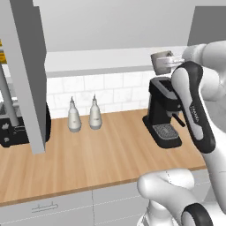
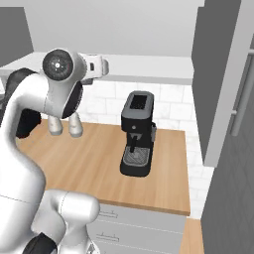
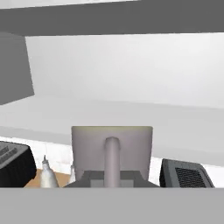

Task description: Gather all objects into one cabinet and sort the glasses and bowls to opposite sides.

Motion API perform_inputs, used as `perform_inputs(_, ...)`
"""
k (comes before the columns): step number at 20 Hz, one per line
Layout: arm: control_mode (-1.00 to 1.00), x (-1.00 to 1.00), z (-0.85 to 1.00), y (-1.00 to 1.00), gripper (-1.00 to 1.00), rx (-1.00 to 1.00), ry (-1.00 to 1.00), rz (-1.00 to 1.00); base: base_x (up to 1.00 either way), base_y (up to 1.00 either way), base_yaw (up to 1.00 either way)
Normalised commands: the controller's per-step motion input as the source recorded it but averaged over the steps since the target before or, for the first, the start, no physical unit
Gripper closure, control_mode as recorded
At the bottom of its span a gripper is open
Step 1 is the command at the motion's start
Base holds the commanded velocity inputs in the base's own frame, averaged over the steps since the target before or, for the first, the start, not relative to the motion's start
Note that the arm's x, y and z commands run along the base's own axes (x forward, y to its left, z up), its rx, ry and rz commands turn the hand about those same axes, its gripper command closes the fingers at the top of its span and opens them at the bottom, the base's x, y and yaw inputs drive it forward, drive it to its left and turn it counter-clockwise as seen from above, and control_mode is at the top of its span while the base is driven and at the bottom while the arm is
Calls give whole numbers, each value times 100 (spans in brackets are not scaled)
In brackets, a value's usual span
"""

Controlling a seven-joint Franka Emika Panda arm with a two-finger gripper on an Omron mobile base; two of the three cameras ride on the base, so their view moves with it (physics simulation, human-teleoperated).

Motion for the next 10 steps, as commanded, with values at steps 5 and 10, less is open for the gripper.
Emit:
perform_inputs(5,-100,-70,0,0,100,1,-21,4,0,0,0)
perform_inputs(10,-100,-37,2,0,100,0,3,3,0,0,0)
